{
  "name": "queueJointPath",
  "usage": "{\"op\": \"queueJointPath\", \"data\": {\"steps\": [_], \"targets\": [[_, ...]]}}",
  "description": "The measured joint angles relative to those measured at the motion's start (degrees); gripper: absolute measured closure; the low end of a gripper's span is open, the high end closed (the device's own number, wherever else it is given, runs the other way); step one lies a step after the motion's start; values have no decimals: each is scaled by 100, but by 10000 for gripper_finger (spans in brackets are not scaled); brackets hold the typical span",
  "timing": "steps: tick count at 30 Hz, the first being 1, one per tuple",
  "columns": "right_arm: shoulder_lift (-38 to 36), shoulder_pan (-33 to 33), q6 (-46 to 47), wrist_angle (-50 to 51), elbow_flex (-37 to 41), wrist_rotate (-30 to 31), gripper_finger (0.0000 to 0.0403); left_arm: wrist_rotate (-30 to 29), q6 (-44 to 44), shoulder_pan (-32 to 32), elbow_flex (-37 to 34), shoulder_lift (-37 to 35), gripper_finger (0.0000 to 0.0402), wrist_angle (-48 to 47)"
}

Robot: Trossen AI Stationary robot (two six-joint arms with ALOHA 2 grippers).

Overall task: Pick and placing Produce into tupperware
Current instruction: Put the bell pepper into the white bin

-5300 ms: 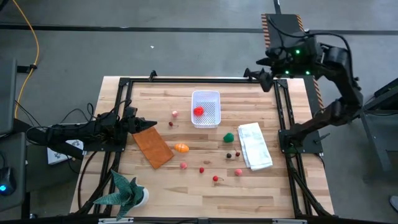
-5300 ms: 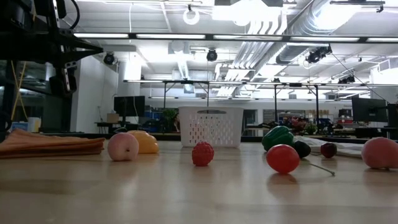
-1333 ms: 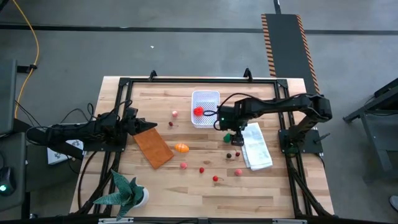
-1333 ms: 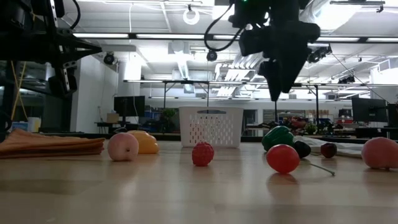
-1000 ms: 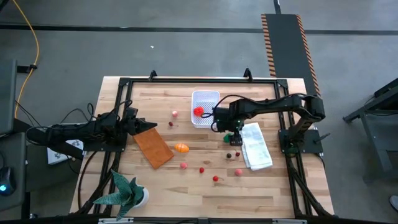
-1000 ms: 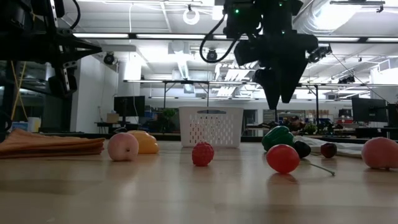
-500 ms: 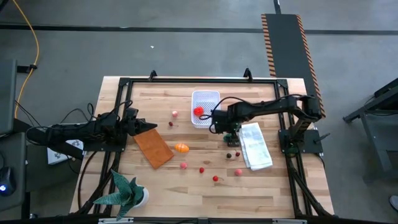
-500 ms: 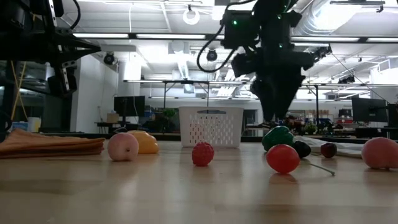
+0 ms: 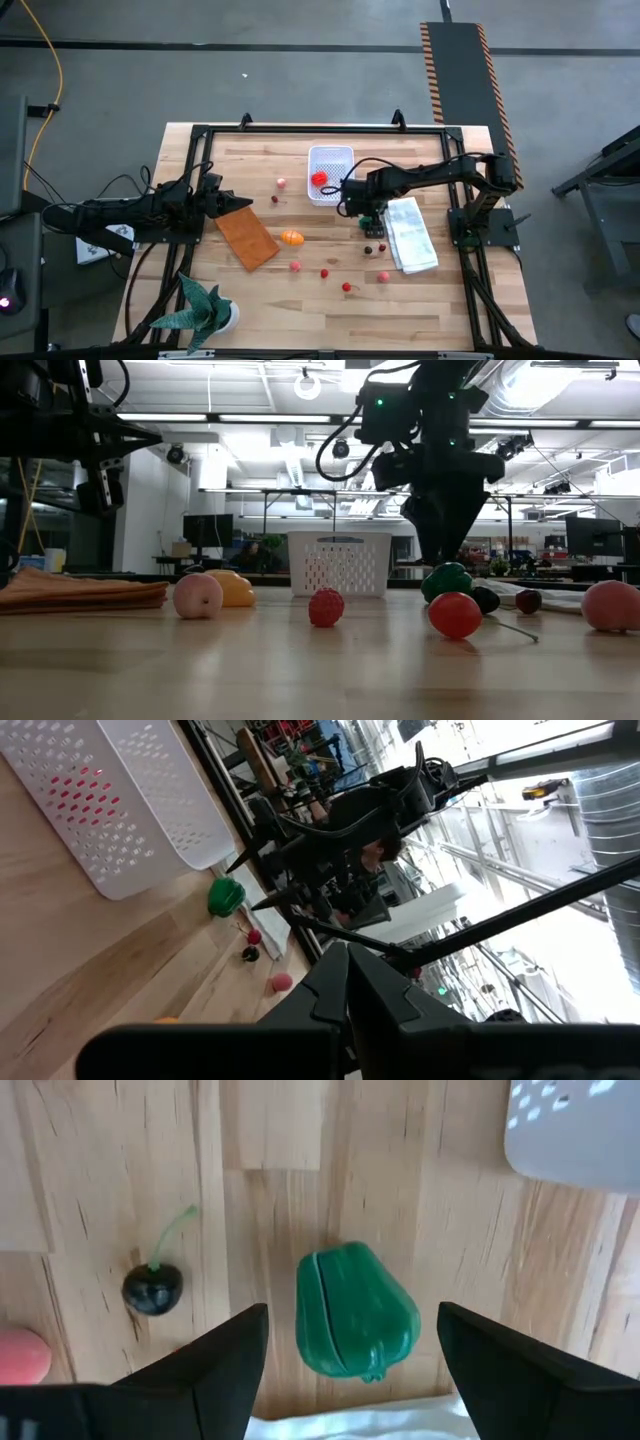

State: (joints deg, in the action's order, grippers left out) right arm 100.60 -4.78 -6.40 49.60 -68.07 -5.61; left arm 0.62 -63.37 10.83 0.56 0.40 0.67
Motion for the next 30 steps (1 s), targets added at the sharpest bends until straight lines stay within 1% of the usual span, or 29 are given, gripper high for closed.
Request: {"op": "queueJointPath", "data": {"steps": [5, 11, 22, 30], "targets": [[0, 0, -8, -110, 7, 82, 121, -3, 0, 2, 0, 0, 401, 0], [-7, 0, 108, -235, 414, 96, 121, -13, 0, 1, 0, 0, 401, 2], [-7, 83, 391, -703, 768, 76, 121, -17, -34, 1, 0, -2, 401, 2], [-7, 83, 402, -821, 798, 70, 124, -17, -138, 0, 0, -2, 401, 2]]}}
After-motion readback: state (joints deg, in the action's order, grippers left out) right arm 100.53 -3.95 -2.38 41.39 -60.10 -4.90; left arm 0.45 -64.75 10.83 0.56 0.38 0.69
